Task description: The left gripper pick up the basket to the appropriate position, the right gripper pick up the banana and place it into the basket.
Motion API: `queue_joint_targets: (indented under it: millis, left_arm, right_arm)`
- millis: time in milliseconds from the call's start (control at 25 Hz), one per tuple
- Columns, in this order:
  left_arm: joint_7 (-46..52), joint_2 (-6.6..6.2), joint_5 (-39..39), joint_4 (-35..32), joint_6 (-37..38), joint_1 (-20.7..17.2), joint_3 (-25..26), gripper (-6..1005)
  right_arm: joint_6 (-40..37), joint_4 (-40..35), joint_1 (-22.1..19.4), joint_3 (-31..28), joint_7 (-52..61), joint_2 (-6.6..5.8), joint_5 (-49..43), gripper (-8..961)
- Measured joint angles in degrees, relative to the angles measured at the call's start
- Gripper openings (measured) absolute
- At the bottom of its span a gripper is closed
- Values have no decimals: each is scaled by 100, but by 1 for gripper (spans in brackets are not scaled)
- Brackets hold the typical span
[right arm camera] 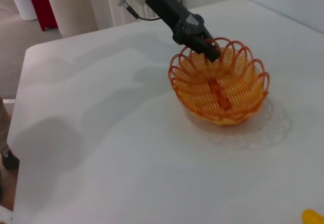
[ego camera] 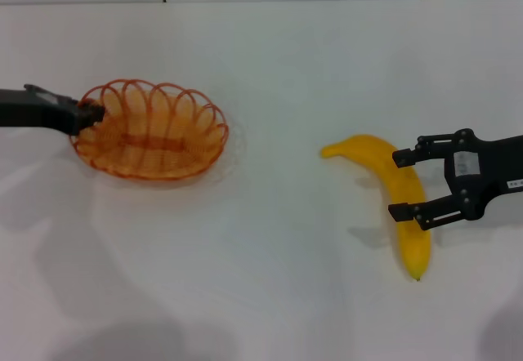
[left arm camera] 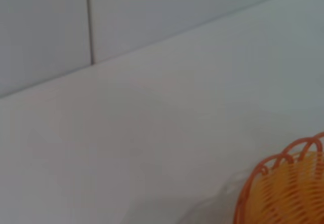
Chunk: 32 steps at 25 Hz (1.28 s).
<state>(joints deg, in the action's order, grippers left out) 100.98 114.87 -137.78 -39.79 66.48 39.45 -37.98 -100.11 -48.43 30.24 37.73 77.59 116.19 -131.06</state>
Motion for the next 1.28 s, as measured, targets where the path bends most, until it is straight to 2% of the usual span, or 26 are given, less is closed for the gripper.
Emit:
queue_joint_targets:
  millis: [200, 480, 720, 960, 1120, 1280]
  left_arm:
    - [-50, 1, 339, -2, 39, 13, -11, 89]
    - [-317, 52, 918, 69, 1, -2, 21, 88]
    - [-648, 66, 1311, 425, -59, 10, 48, 87]
    - [-817, 143, 1569, 743, -223, 25, 26, 87]
    - [-970, 150, 1733, 1157, -419, 107, 46, 87]
    - [-1083, 150, 1851, 1292, -458, 115, 40, 87]
  right_arm:
    - [0, 0, 6, 2, 1, 0, -12, 878]
    - [-8, 0, 30, 6, 2, 0, 1, 878]
    - [-34, 0, 70, 6, 2, 0, 6, 878]
    - [-35, 0, 80, 6, 2, 0, 11, 878]
    - [-36, 0, 80, 13, 8, 0, 6, 878]
    - [-36, 0, 78, 15, 22, 0, 5, 878]
